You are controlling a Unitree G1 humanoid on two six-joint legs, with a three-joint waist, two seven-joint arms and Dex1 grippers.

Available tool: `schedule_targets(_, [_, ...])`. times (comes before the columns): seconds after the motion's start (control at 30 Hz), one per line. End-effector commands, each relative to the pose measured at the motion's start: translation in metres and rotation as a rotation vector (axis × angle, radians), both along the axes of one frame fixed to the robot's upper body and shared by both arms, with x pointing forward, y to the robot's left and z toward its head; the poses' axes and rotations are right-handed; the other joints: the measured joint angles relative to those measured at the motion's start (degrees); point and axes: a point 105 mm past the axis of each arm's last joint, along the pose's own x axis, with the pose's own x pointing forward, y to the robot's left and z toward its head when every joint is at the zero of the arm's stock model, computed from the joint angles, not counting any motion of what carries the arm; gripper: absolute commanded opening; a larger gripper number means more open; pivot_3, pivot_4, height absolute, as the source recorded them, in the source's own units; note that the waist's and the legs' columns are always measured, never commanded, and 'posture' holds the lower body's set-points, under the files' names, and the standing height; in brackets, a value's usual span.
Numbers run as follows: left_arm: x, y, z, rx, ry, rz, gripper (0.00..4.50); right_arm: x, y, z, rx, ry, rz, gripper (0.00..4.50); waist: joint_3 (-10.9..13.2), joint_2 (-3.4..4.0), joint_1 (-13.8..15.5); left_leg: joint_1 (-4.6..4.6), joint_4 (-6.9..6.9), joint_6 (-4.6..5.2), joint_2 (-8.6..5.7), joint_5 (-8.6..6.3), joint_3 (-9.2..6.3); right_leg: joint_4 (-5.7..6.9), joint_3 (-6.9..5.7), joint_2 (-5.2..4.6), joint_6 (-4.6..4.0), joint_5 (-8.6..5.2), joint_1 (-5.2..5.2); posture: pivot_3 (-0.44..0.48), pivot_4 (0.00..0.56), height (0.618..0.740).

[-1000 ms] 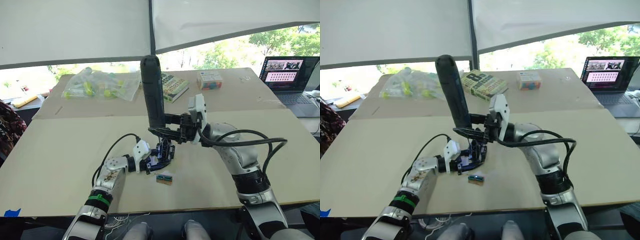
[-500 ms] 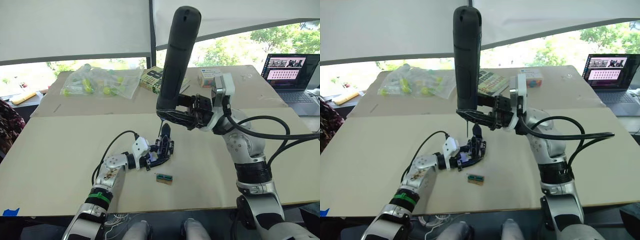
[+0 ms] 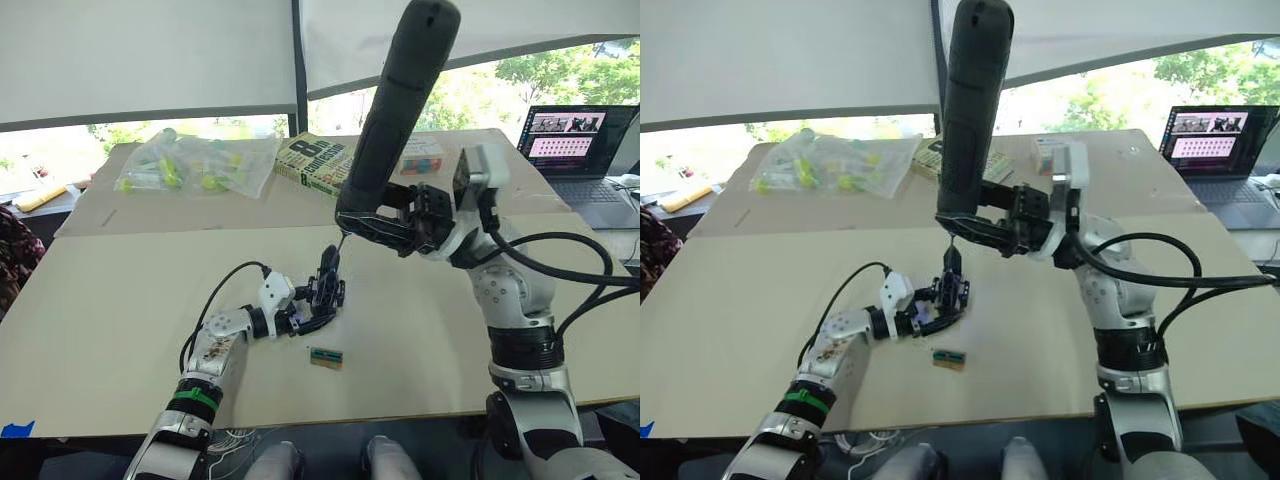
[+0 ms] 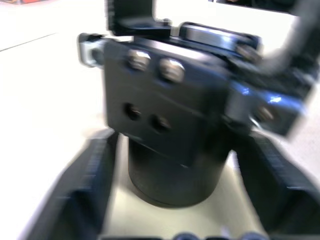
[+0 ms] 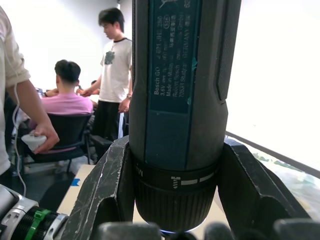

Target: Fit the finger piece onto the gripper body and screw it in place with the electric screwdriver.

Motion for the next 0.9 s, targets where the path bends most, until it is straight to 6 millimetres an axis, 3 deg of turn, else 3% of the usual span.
schedule_targets(0.03, [-0.002, 0.023, -0.021, 0.027, 0.090, 0.093, 4.45, -0.011, -0.011, 0.019, 0.045, -0.073, 0.012, 1.92, 0.01, 0.01, -0.17, -0.01, -0.01, 0.00, 0.00, 0.00, 0.00, 0.00, 0.01, 0.01, 0.00, 0.00, -0.02, 0.000, 0.150, 0.740])
schedule_targets(0.3, [-0.014, 0.051, -0.009, 0.013, 0.065, 0.131, 4.45, -0.001, -0.041, 0.026, 0.045, -0.094, -0.113, 1.92, 0.05, -0.01, -0.39, -0.04, -0.10, 0.00, 0.03, -0.03, 0.01, -0.05, 0.07, 0.02, -0.13, 0.07, -0.10, 0.000, 0.150, 0.740])
schedule_targets(0.5, [-0.044, 0.087, -0.002, 0.036, 0.076, 0.110, 4.45, 0.003, -0.069, 0.024, 0.020, -0.102, -0.219, 1.92, 0.20, 0.02, -0.24, -0.13, -0.17, 0.04, 0.03, -0.09, 0.03, -0.13, 0.10, 0.00, -0.43, 0.23, -0.20, 0.000, 0.150, 0.740])
schedule_targets(0.6, [-0.057, 0.107, 0.002, 0.043, 0.081, 0.122, 4.45, 0.004, -0.085, 0.019, -0.005, -0.095, -0.280, 1.92, 0.29, 0.05, -0.01, -0.27, -0.19, 0.08, 0.02, -0.17, 0.03, -0.14, 0.13, -0.05, -0.45, 0.24, -0.37, 0.000, 0.150, 0.740])
schedule_targets(0.7, [-0.073, 0.139, 0.008, 0.051, 0.074, 0.178, 4.45, 0.008, -0.120, 0.001, -0.068, -0.074, -0.412, 1.92, 0.42, -0.08, 0.28, -0.46, -0.21, 0.09, -0.01, -0.18, 0.08, -0.14, 0.15, -0.10, -0.47, 0.24, -0.60, 0.000, 0.150, 0.740])
schedule_targets(0.9, [-0.096, 0.167, 0.024, 0.045, 0.050, 0.250, 4.45, 0.006, -0.150, -0.020, -0.118, -0.034, -0.535, 1.92, 0.84, 0.03, 0.34, -0.64, -0.23, 0.14, -0.03, -0.23, 0.21, -0.18, 0.18, -0.27, -0.50, 0.24, -0.80, 0.000, 0.150, 0.740])
